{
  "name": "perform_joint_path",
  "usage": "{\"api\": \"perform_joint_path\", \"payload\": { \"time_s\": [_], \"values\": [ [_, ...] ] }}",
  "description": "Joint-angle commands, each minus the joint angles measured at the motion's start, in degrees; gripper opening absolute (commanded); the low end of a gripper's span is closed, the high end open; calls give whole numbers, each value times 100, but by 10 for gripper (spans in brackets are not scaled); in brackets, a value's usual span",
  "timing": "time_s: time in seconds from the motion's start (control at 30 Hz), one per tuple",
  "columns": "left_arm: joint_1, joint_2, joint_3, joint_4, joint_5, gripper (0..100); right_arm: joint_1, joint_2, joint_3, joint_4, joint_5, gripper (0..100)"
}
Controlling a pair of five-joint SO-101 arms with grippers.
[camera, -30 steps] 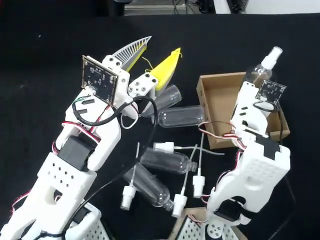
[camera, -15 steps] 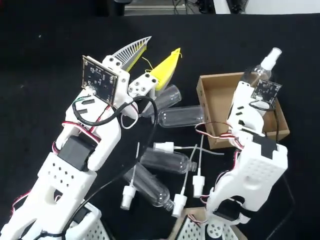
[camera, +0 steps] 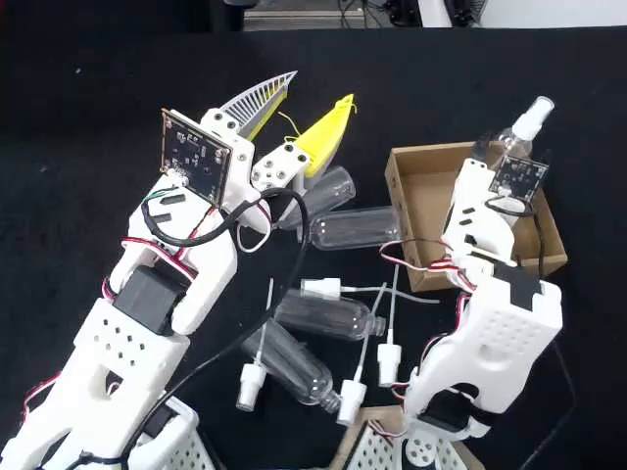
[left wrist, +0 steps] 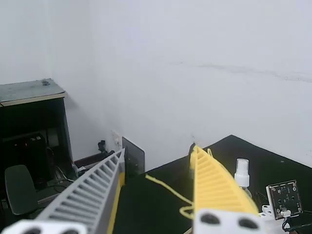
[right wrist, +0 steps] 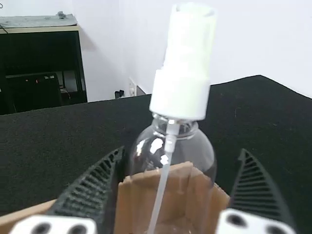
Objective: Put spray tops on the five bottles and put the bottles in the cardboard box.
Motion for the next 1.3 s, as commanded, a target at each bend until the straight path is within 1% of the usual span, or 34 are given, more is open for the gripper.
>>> {"api": "perform_joint_path", "payload": {
  "time_s": [0.0, 0.23, 0.5, 0.6, 0.7, 0.77, 0.83, 0.9, 0.93, 1.0, 1.03, 1.1, 1.27],
  "values": [
    [-40, -44, -163, -132, -9, 199, -97, -75, 4, -149, -9, 304],
    [-40, -44, -171, -132, -9, 199, -79, -330, 251, -176, -9, 304],
    [-40, -53, -171, -132, -9, 199, -18, -1974, 1552, -44, -9, 304],
    [-40, -53, -171, -132, -9, 199, 35, -2519, 1719, 809, -9, 304],
    [-40, -53, -163, -132, -9, 199, 53, -2993, 1534, 2242, -9, 288],
    [-40, -53, -163, -132, -9, 199, 53, -3310, 1279, 3393, -44, 224],
    [-40, -53, -163, -132, -9, 199, 53, -3582, 971, 4545, -44, 124],
    [-40, -53, -163, -132, -9, 199, 62, -3767, 673, 5424, -9, 25],
    [-40, -53, -163, -132, -9, 199, 62, -3837, 549, 5723, -9, 7],
    [-40, -53, -163, -132, -9, 199, 62, -3855, 338, 6180, -44, 35],
    [-40, -53, -163, -132, -9, 199, 62, -3837, 242, 6321, -44, 33],
    [-40, -53, -163, -132, -9, 199, 88, -3741, 84, 6488, -44, 10],
    [-40, -53, -163, -132, -9, 199, 325, -3240, -277, 6673, -44, 11]
  ]
}}
